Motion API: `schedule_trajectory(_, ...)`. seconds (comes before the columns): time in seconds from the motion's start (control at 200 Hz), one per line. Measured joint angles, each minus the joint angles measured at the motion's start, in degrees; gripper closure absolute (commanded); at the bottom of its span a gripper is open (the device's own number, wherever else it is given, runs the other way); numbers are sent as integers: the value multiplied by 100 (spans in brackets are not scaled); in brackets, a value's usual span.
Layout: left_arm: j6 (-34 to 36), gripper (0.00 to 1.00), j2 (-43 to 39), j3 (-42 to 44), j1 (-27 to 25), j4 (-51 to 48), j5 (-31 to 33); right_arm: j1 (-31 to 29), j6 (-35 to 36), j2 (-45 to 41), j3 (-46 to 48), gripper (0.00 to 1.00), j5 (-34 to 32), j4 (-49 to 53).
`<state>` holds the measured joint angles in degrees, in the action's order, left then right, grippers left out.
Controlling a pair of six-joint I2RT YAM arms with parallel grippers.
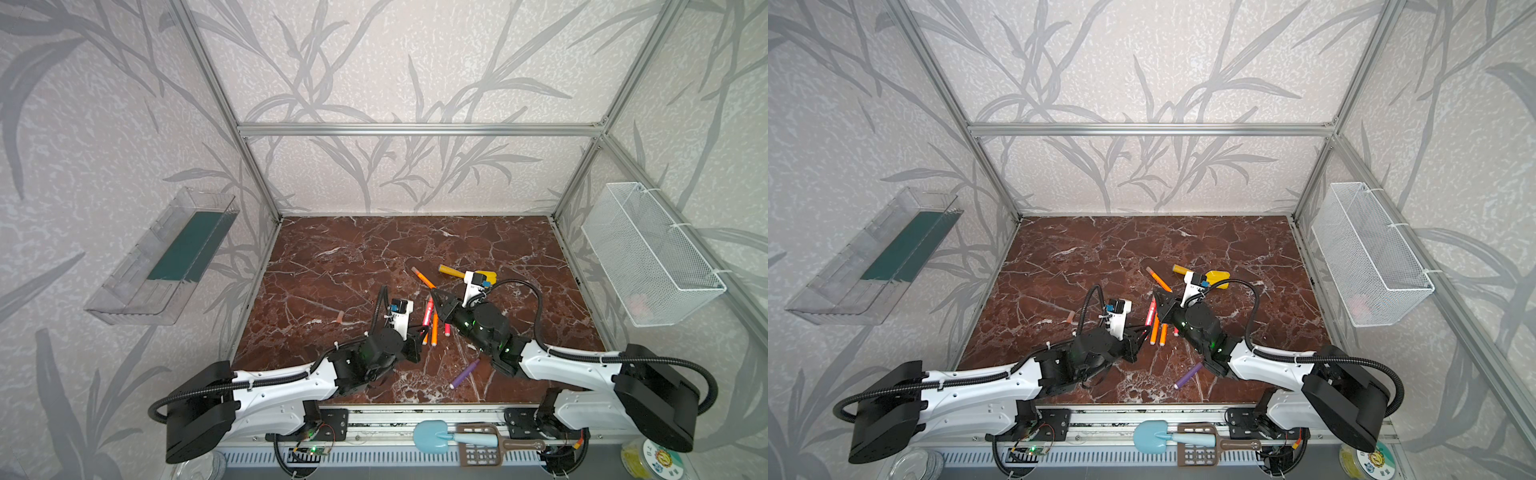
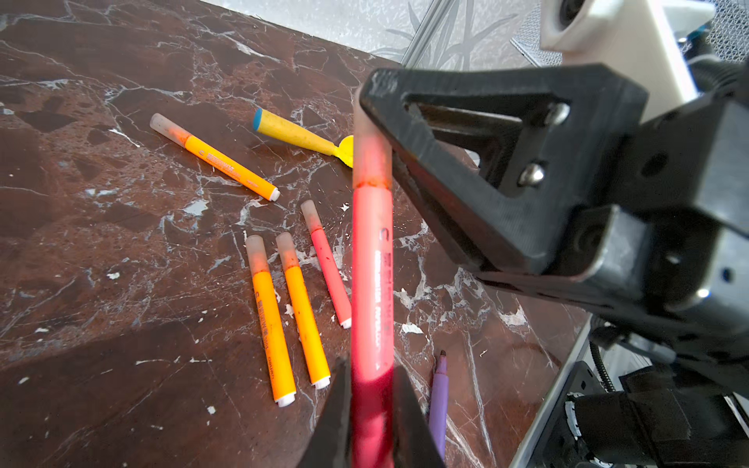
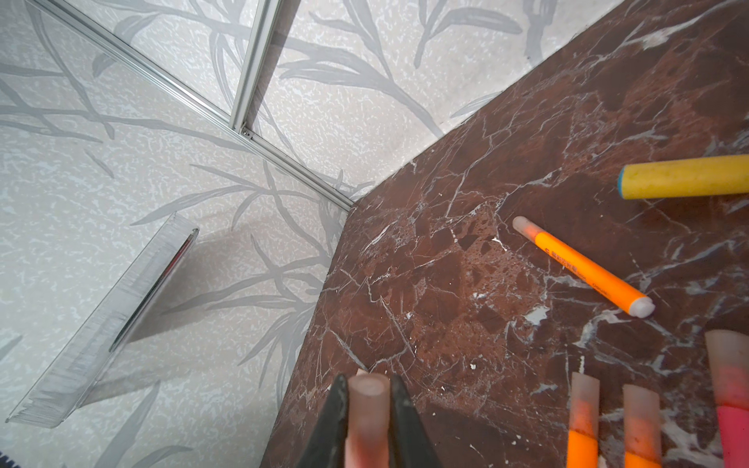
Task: Insert the pens into the pen caps
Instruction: 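Lower the pale pink cap onto the pink highlighter tip with the right gripper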
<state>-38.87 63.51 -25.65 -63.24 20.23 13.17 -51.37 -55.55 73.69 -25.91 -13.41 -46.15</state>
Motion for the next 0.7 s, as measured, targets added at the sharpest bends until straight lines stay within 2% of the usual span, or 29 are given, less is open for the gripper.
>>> schedule_trajectory(0.125, -22, 100, -24, 4, 70, 72, 52, -55, -39, 127, -13, 58, 153, -9)
schedule_trajectory(0.185, -17, 100, -44, 4, 87, 120, 68, -72, -44, 166, -13, 52, 212, 17)
schedule_trajectory(0.48, 98, 100, -199, 4, 107, 120, 20, -87, 74, -129, -33, 47, 157, 424)
schedule_trajectory(0.7, 225, 100, -229, 4, 107, 118, -85, -87, 212, -157, -243, 49, 181, 675)
